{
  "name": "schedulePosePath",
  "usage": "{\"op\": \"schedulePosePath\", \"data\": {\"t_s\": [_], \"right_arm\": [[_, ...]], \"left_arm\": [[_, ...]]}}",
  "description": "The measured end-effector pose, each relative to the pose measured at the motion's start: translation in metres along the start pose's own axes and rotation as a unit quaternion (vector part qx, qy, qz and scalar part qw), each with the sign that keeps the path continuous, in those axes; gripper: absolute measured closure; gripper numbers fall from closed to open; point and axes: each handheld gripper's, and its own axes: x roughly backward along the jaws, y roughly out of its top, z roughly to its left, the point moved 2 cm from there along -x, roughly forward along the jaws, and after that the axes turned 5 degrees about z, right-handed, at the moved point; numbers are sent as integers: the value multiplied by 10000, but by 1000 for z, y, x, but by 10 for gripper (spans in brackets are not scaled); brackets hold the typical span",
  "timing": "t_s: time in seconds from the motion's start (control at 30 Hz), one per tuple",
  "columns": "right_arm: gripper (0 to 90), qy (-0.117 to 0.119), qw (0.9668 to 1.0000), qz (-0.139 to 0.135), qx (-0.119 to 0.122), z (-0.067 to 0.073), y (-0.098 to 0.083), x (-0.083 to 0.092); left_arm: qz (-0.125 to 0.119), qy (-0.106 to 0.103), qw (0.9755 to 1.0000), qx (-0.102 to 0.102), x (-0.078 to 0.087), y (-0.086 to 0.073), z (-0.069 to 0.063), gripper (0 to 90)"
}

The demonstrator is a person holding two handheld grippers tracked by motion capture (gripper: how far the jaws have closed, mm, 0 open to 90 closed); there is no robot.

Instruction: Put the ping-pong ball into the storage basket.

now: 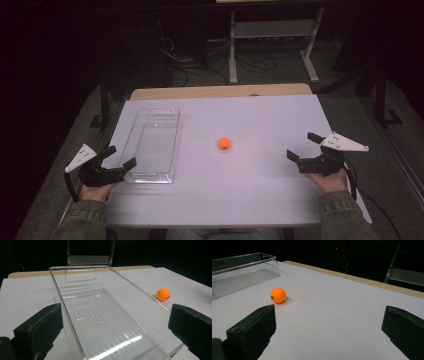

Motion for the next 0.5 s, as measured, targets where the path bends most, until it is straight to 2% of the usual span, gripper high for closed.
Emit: {"op": "schedulePosePath", "data": {"t_s": [0.17, 0.33, 0.5], "right_arm": [[0, -3, 10000, -19, -26, -1, 0, 1], [0, 14, 10000, -17, 0, 0, 0, 0], [0, 14, 10000, -4, 15, 1, 0, 0]], "left_arm": [[146, -17, 9997, -211, 0, 8, -3, 0], [247, -155, 9994, -185, -3, 17, -4, 0], [373, -225, 9987, -276, -5, 25, -7, 0]]}}
